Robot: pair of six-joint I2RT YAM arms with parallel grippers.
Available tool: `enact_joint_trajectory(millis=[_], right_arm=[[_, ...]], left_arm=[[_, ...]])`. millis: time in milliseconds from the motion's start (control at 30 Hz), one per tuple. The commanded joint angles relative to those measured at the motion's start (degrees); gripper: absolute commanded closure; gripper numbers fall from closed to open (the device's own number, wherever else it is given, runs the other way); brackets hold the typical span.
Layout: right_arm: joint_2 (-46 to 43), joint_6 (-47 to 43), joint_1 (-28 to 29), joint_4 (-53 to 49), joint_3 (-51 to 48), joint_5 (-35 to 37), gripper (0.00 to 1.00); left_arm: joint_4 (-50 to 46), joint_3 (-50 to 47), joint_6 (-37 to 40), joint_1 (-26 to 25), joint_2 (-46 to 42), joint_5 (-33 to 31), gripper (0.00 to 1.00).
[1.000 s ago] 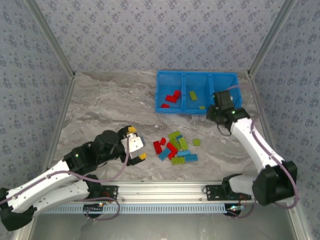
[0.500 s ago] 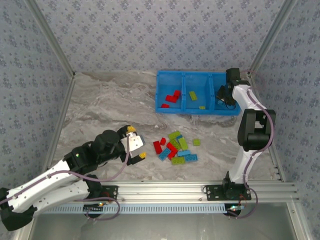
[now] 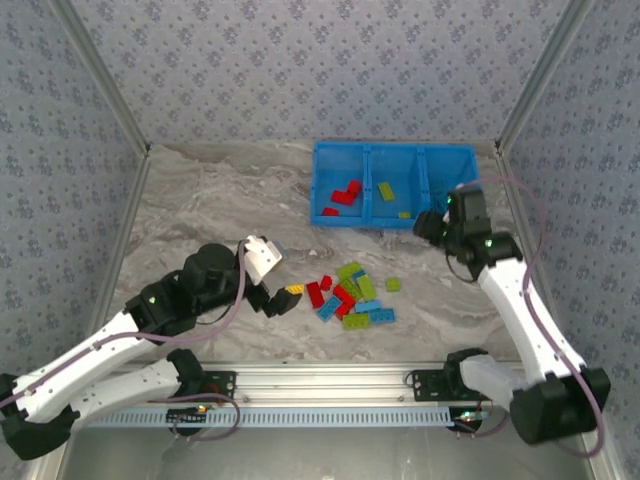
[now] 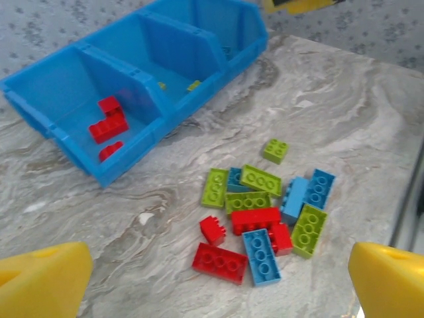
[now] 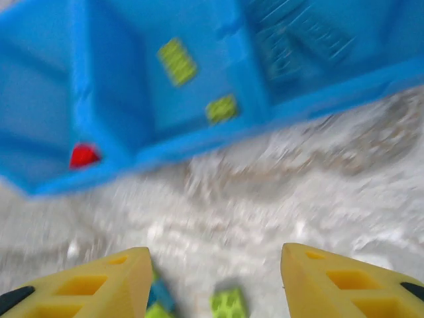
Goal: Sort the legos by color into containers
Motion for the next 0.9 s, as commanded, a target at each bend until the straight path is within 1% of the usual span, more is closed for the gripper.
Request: enact_joint_trajectory(millis=[0,67,133,200,233,267,333,400,533,667,733,767,833,867], right_arm=[[0.90,2.70,6.26,-6.34,-4.63,-1.39,0.43],[2.35,3.18,10.59,-6.55,-6.53,-1.07,0.39],[4.60,4.13,13.91,-4.23,-8.85,-0.62,0.35],[8.04,4.18,15.18,-2.52,-9.98,0.29,0.32],[10.00,4.26,15.30,-1.73,-10.35,1.53,0.31],[11.94,3.97,15.24,-0.61,-10.82,2.87,0.29],[15.40,3.54,15.31,1.57,-11.08,4.50,0.30],[18.58,2.93,15.42,4.46,-11.50,4.35,0.34],[23.45,1.77,15.66,8.31,-11.20,4.29,0.53],[27.17,1.68,15.66,8.69,-10.67,5.05,0.61],[27.53,1.86,15.74,8.65,-10.81,5.05,0.64],[27.23,2.06,15.71,8.47,-10.99,5.21,0.68],[25.70,2.55,15.92,7.37,-10.99,5.71,0.73],[24.15,3.06,16.04,6.32,-10.88,6.38,0.74]], left_arm=[[-4.80,3.54,6.09,-0.32,1.05,7.64,0.01],[-7.86,5.20,10.48,-0.59,2.00,10.32,0.01],[-9.23,5.82,15.06,-0.70,2.63,13.75,0.01],[-9.33,4.69,19.97,-0.72,3.01,15.75,0.01],[-8.64,3.81,21.59,-0.72,3.16,15.69,0.01],[-7.42,2.85,22.48,-0.72,3.31,15.09,0.01],[-5.18,1.45,22.66,-0.72,3.24,15.00,0.01],[-3.89,0.42,22.37,-0.72,3.03,15.55,0.01],[-4.32,-1.37,22.15,-0.68,2.25,13.75,0.01],[-2.98,-4.50,22.52,-0.67,0.15,12.50,0.01],[-2.66,-5.10,22.53,-0.54,-0.50,11.83,0.01],[-2.41,-5.37,22.55,-0.48,-0.84,11.46,0.01],[-1.95,-5.92,22.51,-0.29,-1.11,11.29,0.01],[-1.68,-6.07,22.49,-0.19,-1.17,11.39,0.01]])
